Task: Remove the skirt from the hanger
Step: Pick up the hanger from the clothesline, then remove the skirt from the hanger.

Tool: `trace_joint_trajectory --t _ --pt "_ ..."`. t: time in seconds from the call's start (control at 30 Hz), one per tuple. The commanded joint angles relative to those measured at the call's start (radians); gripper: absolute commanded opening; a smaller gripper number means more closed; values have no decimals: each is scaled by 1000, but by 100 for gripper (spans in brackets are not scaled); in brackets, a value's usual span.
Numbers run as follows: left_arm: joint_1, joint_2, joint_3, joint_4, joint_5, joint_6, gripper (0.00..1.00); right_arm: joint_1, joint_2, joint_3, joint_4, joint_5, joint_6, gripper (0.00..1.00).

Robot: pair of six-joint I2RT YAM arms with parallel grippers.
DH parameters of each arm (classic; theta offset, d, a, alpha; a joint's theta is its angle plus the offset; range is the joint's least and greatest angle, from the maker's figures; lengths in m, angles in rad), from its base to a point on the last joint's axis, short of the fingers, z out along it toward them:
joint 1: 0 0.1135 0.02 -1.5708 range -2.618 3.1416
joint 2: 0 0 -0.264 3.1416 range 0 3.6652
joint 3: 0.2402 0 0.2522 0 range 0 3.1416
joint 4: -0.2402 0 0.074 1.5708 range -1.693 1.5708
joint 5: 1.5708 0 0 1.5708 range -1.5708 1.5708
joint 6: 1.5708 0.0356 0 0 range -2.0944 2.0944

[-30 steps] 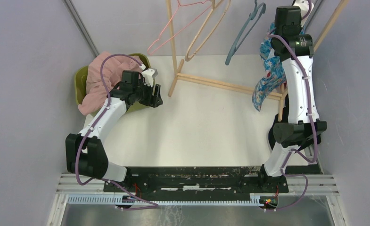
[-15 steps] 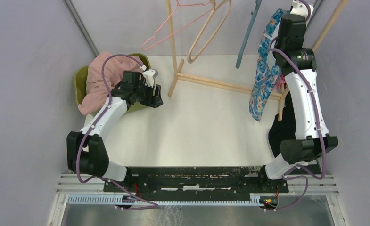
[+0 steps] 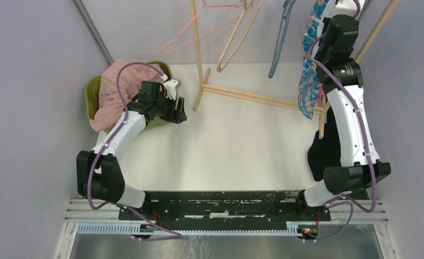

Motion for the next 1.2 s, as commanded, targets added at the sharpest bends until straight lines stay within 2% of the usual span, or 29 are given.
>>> trace_joint_trajectory --t 0.0,0.13,0.53,0.7,0.9,1.03,1.17 --pt "-7 4 23 16 -6 37 71 3 -72 -42 195 -4 -56 1" --pt "-6 14 20 24 3 33 71 3 -85 -103 216 5 -81 1" --pt "-7 49 37 36 33 1 70 5 -277 -404 86 -53 23 1" --pt "-10 34 45 33 96 -14 71 13 -381 -441 -81 -139 136 1" --pt "-106 -62 34 73 298 -7 70 58 -523 -524 -353 -307 331 1" --pt "-171 -102 56 141 334 -83 70 130 -591 -570 -476 -417 363 1" --pt "-184 -127 58 263 360 -172 70 173 -599 -544 -596 -597 340 1"
